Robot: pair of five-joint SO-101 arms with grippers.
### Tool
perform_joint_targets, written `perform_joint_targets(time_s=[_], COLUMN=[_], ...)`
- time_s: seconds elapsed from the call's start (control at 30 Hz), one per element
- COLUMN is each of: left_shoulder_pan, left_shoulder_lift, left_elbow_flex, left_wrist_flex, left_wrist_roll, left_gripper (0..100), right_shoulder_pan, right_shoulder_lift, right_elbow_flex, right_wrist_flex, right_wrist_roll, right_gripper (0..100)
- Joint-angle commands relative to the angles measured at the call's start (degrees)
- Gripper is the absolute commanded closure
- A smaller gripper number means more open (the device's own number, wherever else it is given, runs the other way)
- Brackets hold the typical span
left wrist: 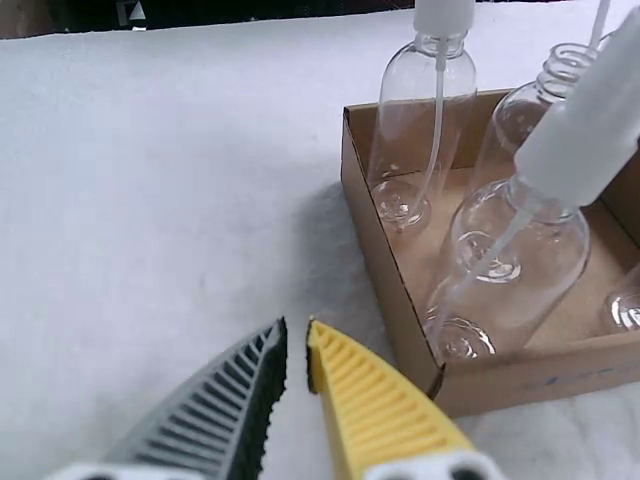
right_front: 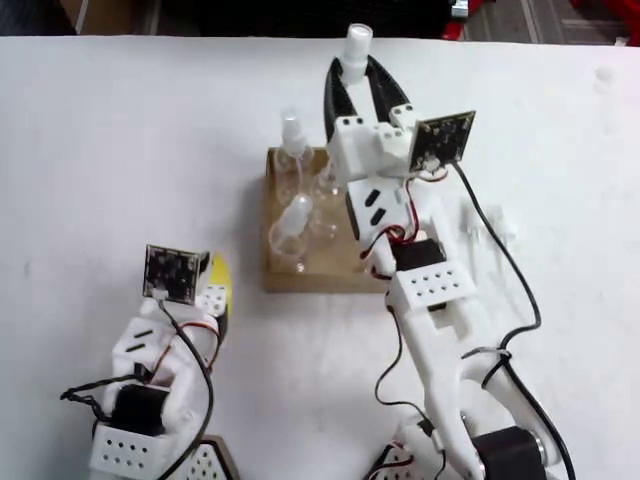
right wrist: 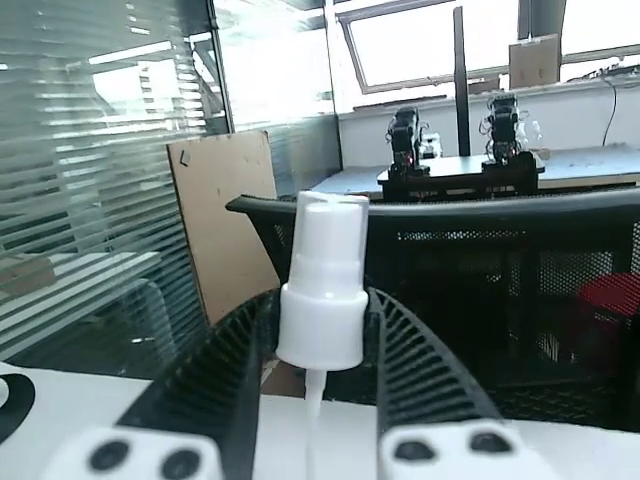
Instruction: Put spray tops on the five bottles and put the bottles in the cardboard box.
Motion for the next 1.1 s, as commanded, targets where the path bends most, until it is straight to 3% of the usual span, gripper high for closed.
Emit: perform_joint_targets(time_s=[0.0,0.73,0.93,1.07], left_shoulder_pan=[-0.1,-0.1,-0.1,-0.1], left_shoulder_lift=[-0.5,-0.5,-0.5,-0.5], left_elbow_flex=[-1.4,-1.4,-0.5,-0.5], left_wrist_flex=[-1.7,-1.9,-4.0,-4.0], left_wrist_roll=[-0.7,-0.7,-0.7,-0.7], left_gripper=[96,96,96,96], right_shoulder_pan=[1.5,1.1,-1.5,-2.5], right_shoulder_lift=[-0.2,5.8,5.4,5.4], right_elbow_flex=[-1.8,-1.0,2.4,6.5], right_wrist_flex=[-1.8,-8.0,-8.3,-15.5], right_wrist_roll=[0.8,0.9,7.0,7.6], right_gripper=[98.4,98.4,98.4,98.4])
